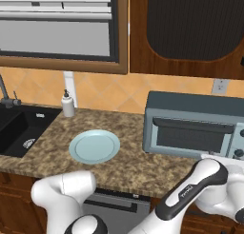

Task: Pick up the kebab skewer and baguette bread, and place them inside the toaster oven. Close the toaster oven door and start by setting the timer.

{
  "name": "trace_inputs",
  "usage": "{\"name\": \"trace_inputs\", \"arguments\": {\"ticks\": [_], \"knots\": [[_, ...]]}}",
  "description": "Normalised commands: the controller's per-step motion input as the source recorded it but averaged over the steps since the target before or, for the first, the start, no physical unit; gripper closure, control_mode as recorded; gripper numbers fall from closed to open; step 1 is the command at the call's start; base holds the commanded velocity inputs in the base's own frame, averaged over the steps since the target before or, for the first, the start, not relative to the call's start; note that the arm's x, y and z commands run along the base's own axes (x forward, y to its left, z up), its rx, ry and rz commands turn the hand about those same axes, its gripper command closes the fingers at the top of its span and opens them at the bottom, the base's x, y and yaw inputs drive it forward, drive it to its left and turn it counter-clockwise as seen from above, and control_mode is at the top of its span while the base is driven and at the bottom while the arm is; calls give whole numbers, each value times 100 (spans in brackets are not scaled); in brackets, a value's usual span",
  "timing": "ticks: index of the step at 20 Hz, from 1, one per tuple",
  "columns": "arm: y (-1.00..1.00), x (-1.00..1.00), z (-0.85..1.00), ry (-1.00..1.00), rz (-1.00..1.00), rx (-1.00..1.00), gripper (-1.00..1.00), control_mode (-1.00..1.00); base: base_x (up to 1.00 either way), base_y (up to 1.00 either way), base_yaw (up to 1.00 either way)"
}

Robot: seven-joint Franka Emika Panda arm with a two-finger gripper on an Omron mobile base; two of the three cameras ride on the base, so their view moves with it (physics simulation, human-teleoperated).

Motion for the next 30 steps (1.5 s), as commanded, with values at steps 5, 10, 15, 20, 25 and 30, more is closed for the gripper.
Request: {"name": "trace_inputs", "arguments": {"ticks": [5,10,15,20,25,30], "knots": [[-17,-3,-18,0,1,-6,-100,-100,0,0,0],[-13,-3,-24,0,0,-4,-100,-100,0,0,0],[-1,0,-14,1,0,0,-100,-100,0,0,0],[-13,0,-20,1,0,0,-100,-100,0,0,0],[-23,3,-7,1,0,0,-100,-100,0,0,0],[-22,14,-8,0,0,0,-100,-100,0,0,0]]}}
